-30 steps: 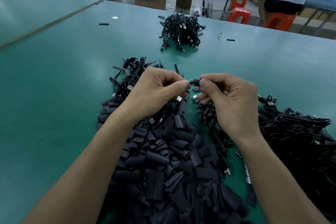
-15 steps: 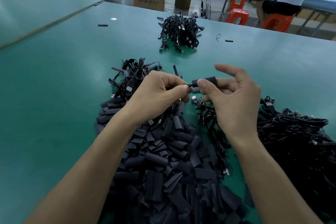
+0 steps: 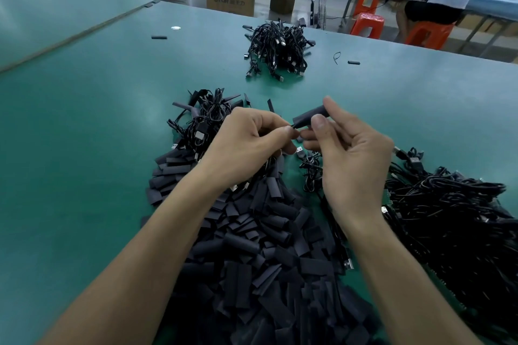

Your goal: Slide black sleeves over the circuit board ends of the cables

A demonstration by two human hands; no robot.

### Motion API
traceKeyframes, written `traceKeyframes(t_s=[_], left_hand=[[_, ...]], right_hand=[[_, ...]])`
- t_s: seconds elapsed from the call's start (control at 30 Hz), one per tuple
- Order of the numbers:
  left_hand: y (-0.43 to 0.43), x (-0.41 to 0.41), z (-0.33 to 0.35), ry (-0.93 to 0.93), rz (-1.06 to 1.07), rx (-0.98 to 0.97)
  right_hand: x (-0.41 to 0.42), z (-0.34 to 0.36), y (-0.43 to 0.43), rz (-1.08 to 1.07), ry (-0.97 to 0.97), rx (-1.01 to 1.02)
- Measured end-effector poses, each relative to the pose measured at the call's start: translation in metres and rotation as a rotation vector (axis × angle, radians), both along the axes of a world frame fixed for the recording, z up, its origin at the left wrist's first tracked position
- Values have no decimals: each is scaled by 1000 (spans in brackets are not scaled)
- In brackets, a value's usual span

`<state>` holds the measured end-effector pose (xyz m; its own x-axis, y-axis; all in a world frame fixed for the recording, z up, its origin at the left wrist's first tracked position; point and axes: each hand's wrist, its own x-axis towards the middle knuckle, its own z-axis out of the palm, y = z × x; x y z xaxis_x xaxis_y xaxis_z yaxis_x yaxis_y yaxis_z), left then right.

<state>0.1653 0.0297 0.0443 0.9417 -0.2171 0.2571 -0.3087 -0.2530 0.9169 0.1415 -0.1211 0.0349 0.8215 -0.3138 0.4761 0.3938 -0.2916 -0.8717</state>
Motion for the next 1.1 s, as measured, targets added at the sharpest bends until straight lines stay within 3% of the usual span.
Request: traceKeyframes(t_s=[0.53,0.7,0.83,0.97,1.1], left_hand=[[-1,2,-5,57,-95,-59],[12,5,-6,147,-252,39],[15,10,-9,125,-210,110],[22,14,-7,89,-111,65],[31,21,-8,-17,325,-35]], right_hand=[[5,13,-7,135,67,161],[5,20,-13,98,79,173],[6,25,-16,58,100,137],[3,25,-24,24,200,-95],[-3,34,-38,157,434,-573]])
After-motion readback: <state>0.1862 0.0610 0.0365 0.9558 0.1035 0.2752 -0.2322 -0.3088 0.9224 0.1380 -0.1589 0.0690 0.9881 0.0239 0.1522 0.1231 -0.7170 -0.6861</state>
